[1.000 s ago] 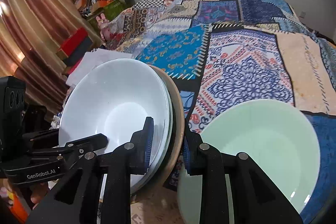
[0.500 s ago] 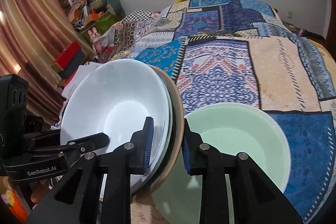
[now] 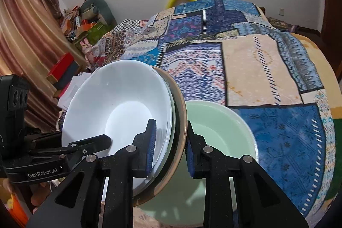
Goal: Organize plates and bowls
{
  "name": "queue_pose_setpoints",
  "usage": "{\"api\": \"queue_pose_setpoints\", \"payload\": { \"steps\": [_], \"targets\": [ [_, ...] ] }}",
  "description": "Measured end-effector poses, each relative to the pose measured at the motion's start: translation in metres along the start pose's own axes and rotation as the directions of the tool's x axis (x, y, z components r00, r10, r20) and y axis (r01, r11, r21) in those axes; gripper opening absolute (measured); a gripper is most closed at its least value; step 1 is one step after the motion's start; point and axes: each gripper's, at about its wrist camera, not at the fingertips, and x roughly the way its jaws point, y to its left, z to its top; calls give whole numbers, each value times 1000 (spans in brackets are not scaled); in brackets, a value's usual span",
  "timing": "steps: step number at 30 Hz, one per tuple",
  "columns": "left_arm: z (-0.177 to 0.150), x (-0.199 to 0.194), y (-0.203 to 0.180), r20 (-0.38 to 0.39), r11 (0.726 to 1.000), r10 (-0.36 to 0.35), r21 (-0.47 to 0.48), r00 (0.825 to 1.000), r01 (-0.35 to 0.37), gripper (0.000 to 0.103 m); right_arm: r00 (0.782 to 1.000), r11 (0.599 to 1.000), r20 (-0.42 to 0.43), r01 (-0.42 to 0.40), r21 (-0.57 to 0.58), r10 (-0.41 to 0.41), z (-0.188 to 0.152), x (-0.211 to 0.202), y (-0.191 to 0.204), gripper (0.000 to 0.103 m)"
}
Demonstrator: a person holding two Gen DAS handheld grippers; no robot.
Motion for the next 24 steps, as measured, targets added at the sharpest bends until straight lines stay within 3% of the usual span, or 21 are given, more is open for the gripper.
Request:
{"api": "queue_pose_setpoints", "payload": {
  "steps": [21, 24],
  "targets": [
    [-2, 54, -37, -106, 999, -12, 47, 994, 17, 40, 999, 994, -35, 33, 104, -29, -24, -4, -56, 23],
    [-3, 54, -41, -77, 997, 10, 80, 997, -4, 38, 998, 992, -52, 37, 120, -31, -28, 2, -60, 23]
  ]
}}
